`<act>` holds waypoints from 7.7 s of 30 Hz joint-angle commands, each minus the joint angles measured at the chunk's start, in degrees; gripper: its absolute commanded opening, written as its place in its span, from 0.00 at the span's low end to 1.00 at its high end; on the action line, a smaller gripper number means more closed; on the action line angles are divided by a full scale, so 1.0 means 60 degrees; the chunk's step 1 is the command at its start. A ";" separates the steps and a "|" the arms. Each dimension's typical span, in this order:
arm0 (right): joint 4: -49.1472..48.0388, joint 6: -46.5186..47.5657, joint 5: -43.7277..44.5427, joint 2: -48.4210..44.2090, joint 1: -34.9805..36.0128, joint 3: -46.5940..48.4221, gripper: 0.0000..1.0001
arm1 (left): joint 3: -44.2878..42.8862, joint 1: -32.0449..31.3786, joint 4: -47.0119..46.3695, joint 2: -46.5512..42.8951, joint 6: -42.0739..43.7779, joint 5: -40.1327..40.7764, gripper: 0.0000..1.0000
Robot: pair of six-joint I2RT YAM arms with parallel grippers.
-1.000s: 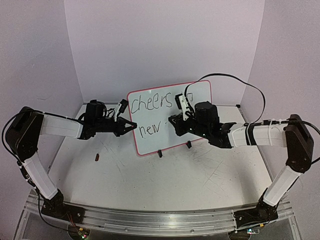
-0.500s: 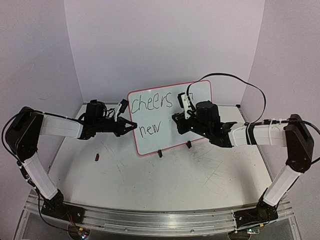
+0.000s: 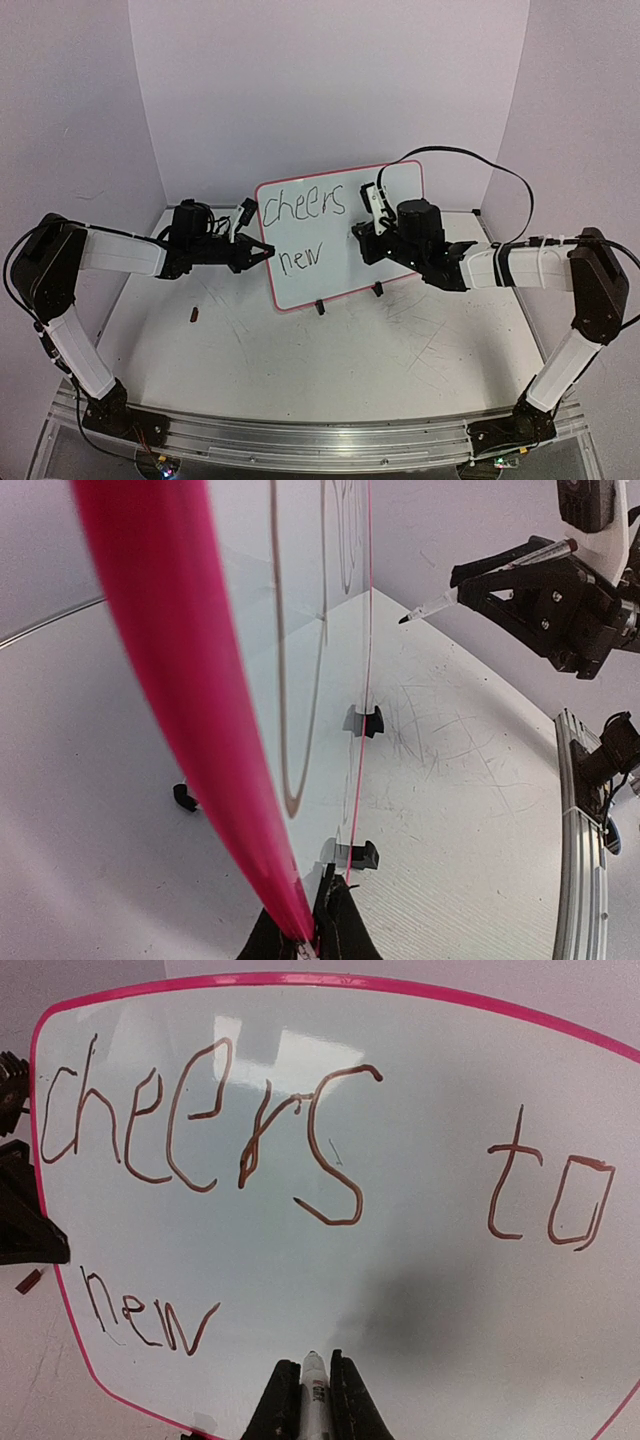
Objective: Write a sentence on the whiteboard
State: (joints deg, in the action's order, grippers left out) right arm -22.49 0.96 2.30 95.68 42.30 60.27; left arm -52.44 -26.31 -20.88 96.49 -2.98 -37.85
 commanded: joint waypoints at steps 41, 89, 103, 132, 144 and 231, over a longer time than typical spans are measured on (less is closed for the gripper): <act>-0.0544 -0.0683 -0.0019 0.1451 0.0286 0.1077 0.00 | -0.0400 0.0137 0.0184 -0.0007 0.0922 0.1495 0.00; -0.0442 -0.1730 0.1199 0.0629 0.0638 0.0630 0.00 | -0.0478 0.0133 0.0285 -0.0002 0.0934 0.1429 0.00; -0.0221 -0.0974 0.1084 0.0663 -0.0091 0.0785 0.00 | -0.0533 0.0136 0.0315 0.0108 0.0953 0.1373 0.00; -0.0287 -0.1258 0.0984 0.1104 -0.0121 0.0657 0.00 | -0.0542 0.0137 0.0351 0.0150 0.1058 0.1426 0.00; -0.0293 -0.1542 0.1139 0.1177 -0.0121 -0.0024 0.00 | -0.0545 0.0131 0.0359 0.0149 0.1039 0.1390 0.00; -0.0642 -0.0566 -0.0471 0.0153 -0.0677 0.0048 0.00 | -0.0723 0.0138 0.0770 0.0229 0.1318 0.1801 0.00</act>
State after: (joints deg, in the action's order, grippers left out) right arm -24.43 -1.38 -1.75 95.31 38.17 58.44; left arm -54.41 -26.35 -17.74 97.14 -1.17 -37.26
